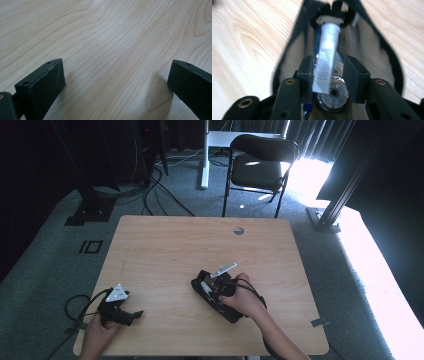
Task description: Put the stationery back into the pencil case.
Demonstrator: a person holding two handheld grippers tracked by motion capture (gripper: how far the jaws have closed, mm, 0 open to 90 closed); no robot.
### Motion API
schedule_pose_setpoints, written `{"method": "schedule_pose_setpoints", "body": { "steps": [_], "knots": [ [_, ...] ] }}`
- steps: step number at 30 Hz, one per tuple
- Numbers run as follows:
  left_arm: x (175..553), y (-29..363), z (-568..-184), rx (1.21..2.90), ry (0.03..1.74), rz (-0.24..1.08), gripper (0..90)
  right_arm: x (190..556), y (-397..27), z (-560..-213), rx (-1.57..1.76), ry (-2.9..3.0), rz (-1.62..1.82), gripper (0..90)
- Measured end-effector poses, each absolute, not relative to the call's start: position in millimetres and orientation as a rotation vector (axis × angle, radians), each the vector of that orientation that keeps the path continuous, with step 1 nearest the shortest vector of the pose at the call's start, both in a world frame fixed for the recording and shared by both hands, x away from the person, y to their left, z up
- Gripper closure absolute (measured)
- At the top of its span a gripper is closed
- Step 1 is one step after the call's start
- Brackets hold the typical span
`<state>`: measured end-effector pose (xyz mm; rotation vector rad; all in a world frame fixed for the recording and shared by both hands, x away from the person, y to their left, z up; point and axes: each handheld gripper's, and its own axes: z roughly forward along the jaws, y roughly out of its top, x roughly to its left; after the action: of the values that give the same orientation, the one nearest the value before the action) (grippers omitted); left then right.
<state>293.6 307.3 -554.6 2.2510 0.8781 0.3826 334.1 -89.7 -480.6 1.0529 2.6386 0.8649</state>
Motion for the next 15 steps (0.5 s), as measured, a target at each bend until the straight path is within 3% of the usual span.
{"method": "schedule_pose_setpoints", "body": {
  "steps": [15],
  "knots": [
    [294, 307, -555, 2.249, 0.880, 0.382, 1.6, 330, -139, -427, 1.124, 2.362, 1.198, 49.3]
  ]
}}
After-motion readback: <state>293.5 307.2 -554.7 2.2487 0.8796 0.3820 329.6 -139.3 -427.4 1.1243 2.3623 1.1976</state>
